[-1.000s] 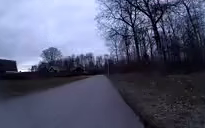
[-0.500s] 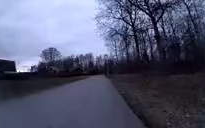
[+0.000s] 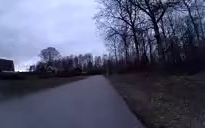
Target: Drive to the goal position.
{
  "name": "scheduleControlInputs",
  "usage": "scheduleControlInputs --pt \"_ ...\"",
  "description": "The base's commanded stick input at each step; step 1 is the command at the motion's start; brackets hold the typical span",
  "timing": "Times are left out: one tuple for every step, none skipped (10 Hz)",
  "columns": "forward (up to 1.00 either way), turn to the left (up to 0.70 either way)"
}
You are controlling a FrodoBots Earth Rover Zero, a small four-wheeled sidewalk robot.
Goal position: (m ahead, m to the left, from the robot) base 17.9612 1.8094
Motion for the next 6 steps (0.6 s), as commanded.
scheduleControlInputs --pt "0.7 0.0" --pt "0.7 0.0" --pt "0.7 0.0" --pt "0.7 0.0" --pt "0.7 0.0" --pt "0.7 0.0"
